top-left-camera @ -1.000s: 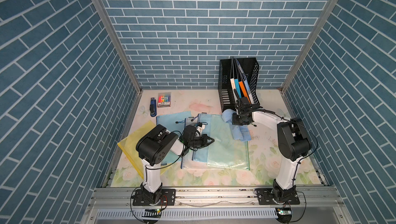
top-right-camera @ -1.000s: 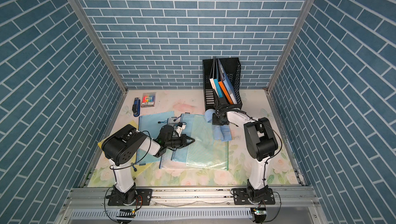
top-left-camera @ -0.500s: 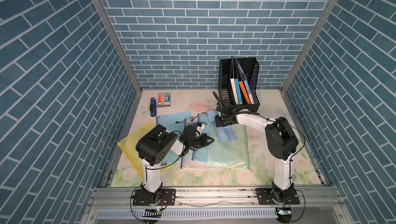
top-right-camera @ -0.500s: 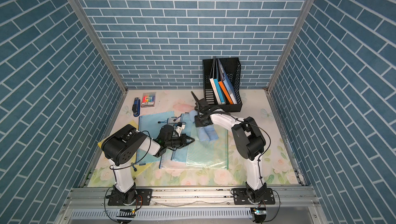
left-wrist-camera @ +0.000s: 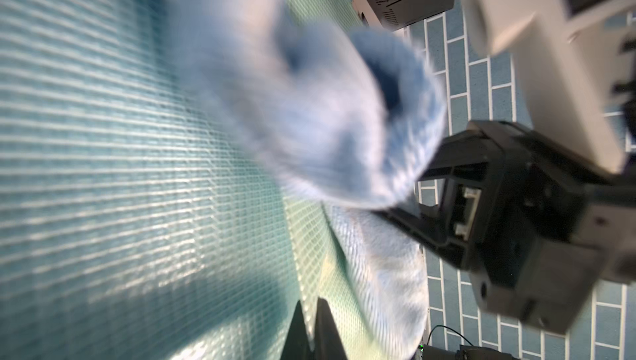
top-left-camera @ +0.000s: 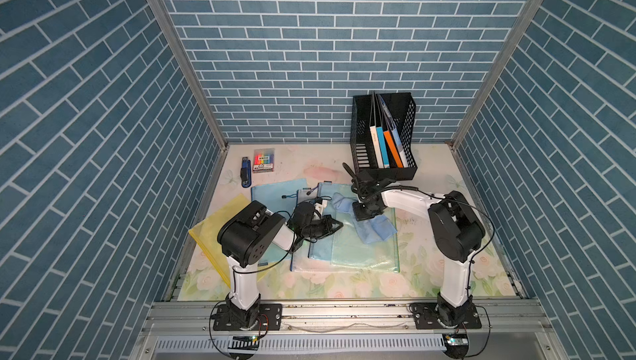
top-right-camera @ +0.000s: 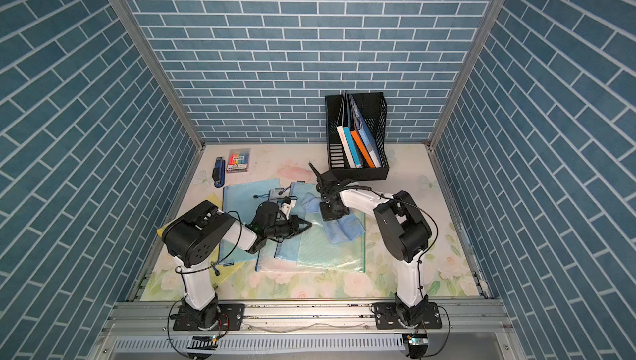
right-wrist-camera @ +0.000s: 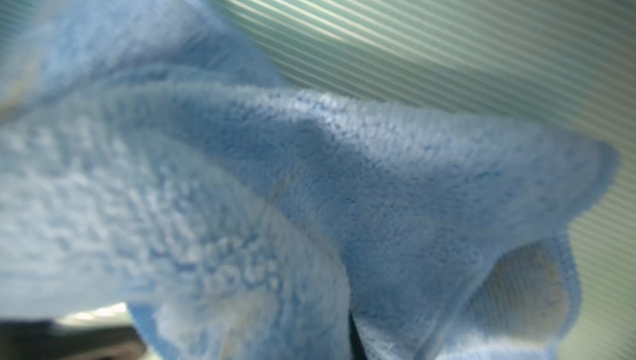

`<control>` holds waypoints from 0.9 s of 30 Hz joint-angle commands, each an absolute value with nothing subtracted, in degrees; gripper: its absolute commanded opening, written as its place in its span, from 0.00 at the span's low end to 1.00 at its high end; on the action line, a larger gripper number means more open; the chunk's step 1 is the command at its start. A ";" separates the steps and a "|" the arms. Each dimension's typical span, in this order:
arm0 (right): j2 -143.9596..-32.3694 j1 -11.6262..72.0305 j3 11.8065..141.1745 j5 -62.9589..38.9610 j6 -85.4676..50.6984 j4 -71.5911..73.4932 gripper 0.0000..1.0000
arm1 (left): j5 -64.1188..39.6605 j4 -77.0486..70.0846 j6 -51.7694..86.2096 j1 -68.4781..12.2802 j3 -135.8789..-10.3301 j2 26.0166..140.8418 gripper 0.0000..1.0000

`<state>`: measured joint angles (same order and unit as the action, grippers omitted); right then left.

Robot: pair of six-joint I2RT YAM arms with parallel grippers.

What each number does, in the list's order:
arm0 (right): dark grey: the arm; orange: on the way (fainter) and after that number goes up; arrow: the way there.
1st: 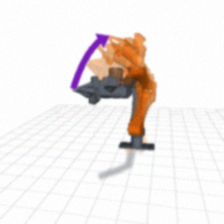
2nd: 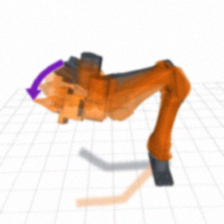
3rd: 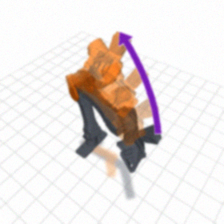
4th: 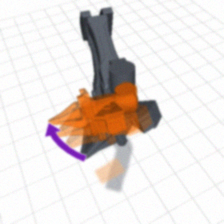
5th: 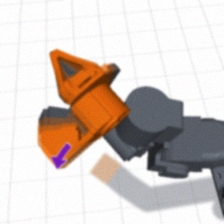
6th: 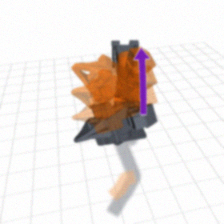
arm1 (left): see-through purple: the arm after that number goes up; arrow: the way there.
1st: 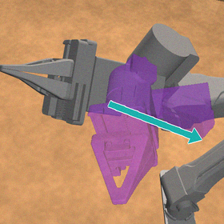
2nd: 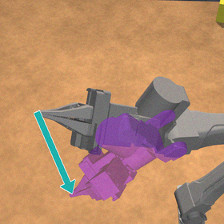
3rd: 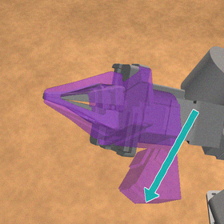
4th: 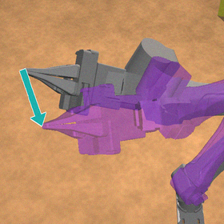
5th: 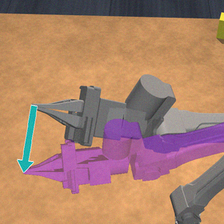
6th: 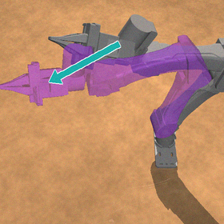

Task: Wipe the document bag
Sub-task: Wipe the dirt from the document bag.

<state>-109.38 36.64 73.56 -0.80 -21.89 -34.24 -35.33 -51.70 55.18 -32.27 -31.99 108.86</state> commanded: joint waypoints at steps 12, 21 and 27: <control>-104.19 24.53 68.41 1.53 -21.08 -36.51 0.00 | -33.75 -50.63 55.16 -32.09 -31.02 108.39 0.00; -113.97 38.38 79.76 -8.32 -24.06 -34.82 0.00 | -33.53 -50.30 55.16 -32.19 -31.55 108.59 0.00; -115.74 43.71 81.87 -16.00 -22.80 -31.62 0.00 | -32.88 -50.33 55.21 -32.18 -31.55 108.52 0.00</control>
